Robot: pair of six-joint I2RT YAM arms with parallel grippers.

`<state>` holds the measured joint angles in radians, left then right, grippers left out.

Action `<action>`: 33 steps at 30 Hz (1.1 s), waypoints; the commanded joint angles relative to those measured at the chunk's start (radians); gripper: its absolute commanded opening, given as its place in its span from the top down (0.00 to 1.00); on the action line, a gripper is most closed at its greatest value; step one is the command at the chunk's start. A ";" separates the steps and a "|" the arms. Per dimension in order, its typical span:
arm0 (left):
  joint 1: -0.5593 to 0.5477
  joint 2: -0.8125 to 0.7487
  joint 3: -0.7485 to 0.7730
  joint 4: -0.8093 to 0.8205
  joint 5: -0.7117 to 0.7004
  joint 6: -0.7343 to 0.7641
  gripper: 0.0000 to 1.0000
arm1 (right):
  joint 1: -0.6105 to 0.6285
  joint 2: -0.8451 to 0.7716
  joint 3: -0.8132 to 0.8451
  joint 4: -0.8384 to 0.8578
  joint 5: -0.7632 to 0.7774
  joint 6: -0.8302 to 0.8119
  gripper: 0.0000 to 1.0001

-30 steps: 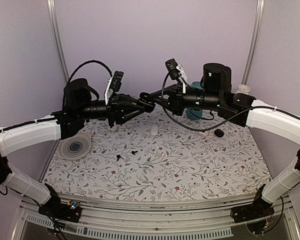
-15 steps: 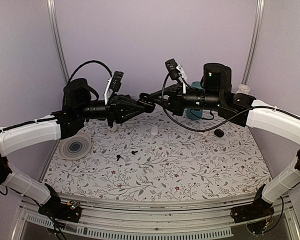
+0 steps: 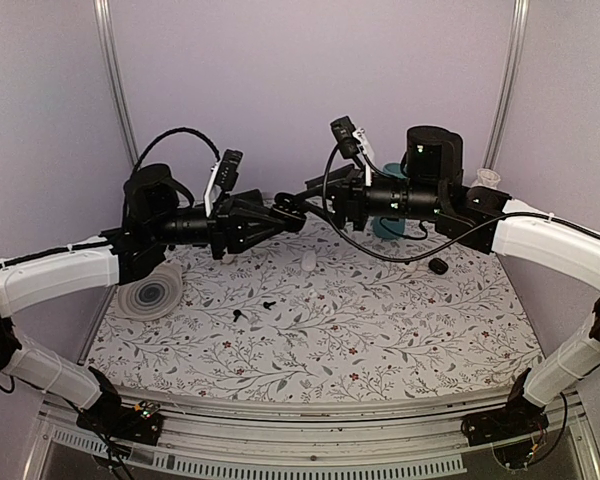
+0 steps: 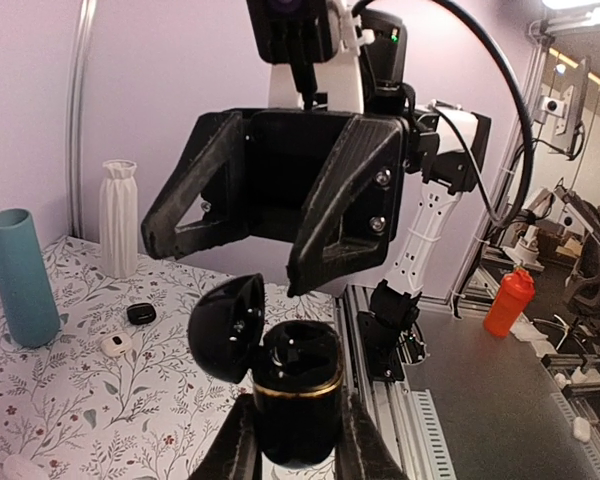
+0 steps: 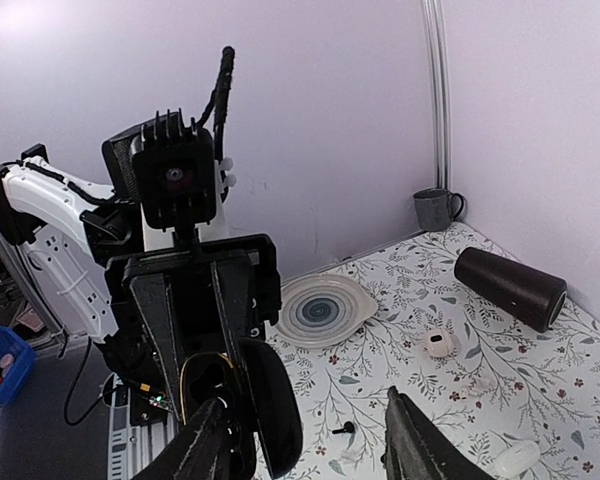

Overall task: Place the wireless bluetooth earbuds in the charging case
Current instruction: Pass from the right arm to the left, then move the left earbud to the center of the board.

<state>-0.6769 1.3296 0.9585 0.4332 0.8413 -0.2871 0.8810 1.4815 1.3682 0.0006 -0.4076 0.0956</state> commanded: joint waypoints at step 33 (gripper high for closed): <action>0.190 -0.286 -0.284 -0.187 -0.766 -0.116 1.00 | 0.032 0.355 0.052 0.003 0.184 0.229 0.35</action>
<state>-0.5228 1.0756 0.6853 0.3061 0.1719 -0.3790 0.8879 1.7649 1.3624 0.0456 -0.2737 0.2600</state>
